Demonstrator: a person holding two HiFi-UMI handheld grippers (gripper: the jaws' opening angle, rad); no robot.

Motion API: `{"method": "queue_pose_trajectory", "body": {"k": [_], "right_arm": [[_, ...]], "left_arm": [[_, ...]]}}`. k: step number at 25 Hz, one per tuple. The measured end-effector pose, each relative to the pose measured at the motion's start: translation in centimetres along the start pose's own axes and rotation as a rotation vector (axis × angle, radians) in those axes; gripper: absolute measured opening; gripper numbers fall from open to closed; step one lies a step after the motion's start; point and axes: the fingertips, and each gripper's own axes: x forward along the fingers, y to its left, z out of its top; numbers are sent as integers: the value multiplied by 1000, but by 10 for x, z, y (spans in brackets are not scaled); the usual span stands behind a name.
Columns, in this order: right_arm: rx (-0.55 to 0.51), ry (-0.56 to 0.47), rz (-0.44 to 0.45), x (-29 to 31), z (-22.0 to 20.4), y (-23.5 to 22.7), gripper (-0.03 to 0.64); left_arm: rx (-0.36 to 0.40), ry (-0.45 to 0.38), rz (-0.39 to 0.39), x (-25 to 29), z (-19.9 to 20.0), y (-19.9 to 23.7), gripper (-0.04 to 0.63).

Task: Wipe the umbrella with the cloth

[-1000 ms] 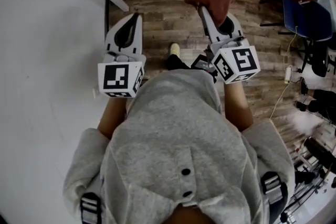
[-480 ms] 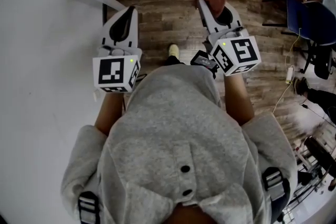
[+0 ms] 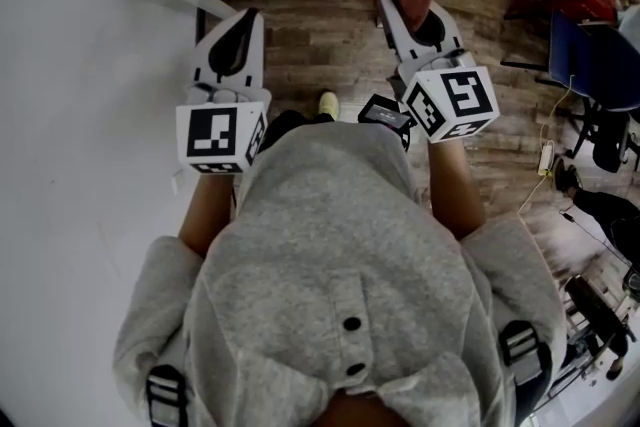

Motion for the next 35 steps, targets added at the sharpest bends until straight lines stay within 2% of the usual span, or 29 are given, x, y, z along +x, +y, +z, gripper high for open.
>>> {"method": "queue_pose_trajectory", "body": {"k": [8,14,21,35], "right_arm": [[-21,30,1,39,2,-1,77],[-39,28,-37,89,4,-24,77],[-44,55,-61,153,23,-46,77],[-31,129,-137,235,17,-86,77]], "left_arm": [[-1,1,15,19,-1,36,15],[-11,-16,6,64,-2,74,15],[-13,10,-27,127,8,121,15],[-36,63,-85,208,1,178,15]]}}
